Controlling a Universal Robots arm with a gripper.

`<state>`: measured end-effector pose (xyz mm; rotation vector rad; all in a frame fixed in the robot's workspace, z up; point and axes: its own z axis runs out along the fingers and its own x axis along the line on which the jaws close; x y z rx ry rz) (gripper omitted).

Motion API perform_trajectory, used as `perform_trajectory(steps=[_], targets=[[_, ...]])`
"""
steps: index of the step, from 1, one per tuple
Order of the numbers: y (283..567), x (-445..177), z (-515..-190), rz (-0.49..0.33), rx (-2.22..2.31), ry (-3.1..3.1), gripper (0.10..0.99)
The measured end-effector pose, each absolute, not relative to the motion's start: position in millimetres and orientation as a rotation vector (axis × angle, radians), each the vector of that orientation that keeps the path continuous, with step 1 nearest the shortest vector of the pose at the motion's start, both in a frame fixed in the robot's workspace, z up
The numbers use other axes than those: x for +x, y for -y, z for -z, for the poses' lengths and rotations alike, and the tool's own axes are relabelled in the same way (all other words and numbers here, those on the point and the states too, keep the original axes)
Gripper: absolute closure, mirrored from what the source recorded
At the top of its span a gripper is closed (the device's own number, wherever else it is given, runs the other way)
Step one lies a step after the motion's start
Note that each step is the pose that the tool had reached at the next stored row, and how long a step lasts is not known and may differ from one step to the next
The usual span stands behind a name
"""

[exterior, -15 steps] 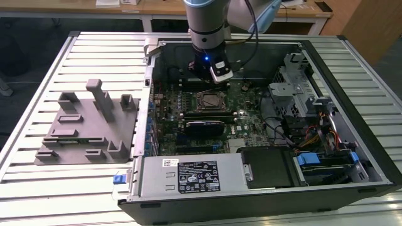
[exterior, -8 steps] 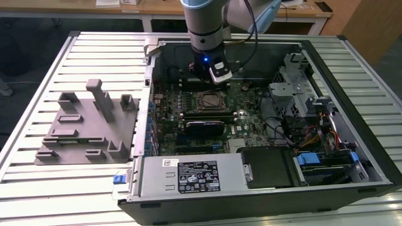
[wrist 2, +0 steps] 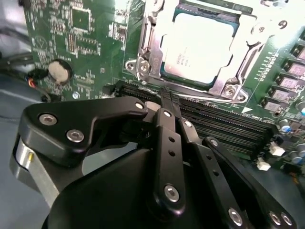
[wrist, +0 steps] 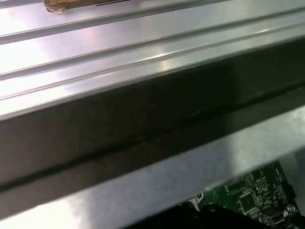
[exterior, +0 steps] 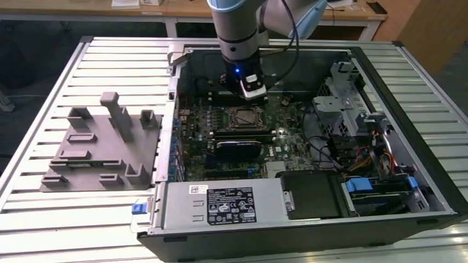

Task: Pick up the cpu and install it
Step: 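Install the first cpu locking lever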

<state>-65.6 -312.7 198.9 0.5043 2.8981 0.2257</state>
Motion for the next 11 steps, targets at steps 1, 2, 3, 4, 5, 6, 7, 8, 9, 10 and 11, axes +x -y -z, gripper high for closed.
perform_trajectory(steps=[1, 2, 3, 4, 5, 6, 7, 8, 9, 10, 11], targets=[[312.7, -65.8, -198.5, -0.224, 0.522, -2.894, 0.98], [312.6, -66.2, -198.3, -0.222, 0.536, -2.891, 0.98], [312.6, -66.9, -198.3, -0.221, 0.547, -2.889, 0.98], [312.4, -67.4, -198.2, -0.22, 0.553, -2.887, 0.98], [312.2, -67.7, -198.1, -0.221, 0.554, -2.887, 0.98], [311.9, -67.8, -198.1, -0.221, 0.555, -2.887, 0.98], [311.4, -67.9, -198.1, -0.22, 0.555, -2.887, 0.98], [310.9, -67.9, -198.1, -0.22, 0.555, -2.887, 0.98], [310.3, -67.9, -198.1, -0.22, 0.555, -2.887, 0.98], [309.6, -67.9, -198.1, -0.22, 0.555, -2.886, 0.98], [309.4, -67.9, -198.1, -0.22, 0.555, -2.887, 0.98]])
